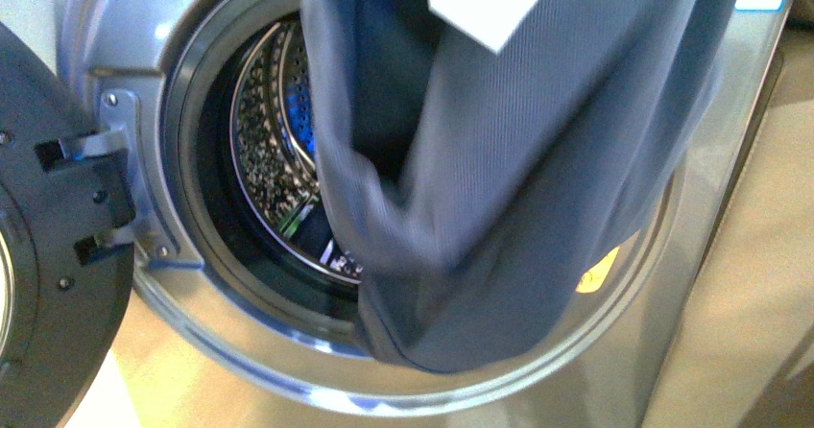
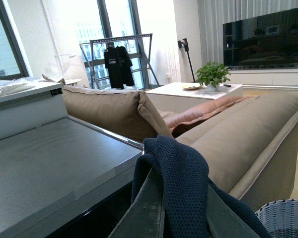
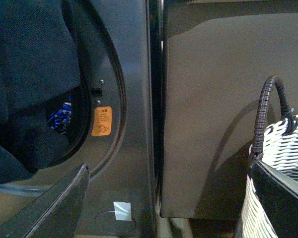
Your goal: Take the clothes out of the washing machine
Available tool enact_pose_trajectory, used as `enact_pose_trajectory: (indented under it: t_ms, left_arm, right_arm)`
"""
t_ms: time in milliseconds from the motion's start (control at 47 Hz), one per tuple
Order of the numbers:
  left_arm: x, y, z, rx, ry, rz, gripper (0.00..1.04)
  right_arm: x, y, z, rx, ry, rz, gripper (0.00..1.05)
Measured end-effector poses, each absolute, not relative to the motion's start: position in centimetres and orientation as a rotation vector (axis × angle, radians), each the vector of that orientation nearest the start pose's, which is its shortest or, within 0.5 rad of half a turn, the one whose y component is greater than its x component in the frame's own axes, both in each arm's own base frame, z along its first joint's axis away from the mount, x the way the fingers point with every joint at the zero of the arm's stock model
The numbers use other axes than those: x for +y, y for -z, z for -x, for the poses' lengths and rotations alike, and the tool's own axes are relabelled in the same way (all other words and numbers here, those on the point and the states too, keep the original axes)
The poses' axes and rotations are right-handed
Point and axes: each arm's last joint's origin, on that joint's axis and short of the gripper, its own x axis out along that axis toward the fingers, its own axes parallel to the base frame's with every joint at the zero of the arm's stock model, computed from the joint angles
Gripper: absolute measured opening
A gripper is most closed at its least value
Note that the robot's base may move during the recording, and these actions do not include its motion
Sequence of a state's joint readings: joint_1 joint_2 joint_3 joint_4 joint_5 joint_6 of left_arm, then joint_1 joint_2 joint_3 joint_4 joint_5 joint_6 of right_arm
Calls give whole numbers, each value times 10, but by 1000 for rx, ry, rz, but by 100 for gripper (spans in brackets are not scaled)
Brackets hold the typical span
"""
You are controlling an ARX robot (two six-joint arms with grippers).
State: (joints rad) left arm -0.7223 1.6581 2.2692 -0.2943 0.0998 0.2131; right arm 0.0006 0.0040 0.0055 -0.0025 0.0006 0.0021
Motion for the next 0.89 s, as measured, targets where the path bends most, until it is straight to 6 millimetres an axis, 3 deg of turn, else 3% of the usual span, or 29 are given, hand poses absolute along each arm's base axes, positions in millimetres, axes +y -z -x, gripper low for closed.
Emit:
enact_pose_trajectory:
  t_ms: [447,681,894]
  left_arm:
    - [-201,-587,-224,-396,777,-98,7]
    - [-202,-586,-224,-394,782,-98,7]
    - [-202,-586,-224,-393,781,-96,7]
  right_arm:
    - [0,-165,-98,1,-8,-2,97]
    - [-8,-178,-102,-11,-497,-221,97]
    - [-10,-213,-112,-86,-603,-229,97]
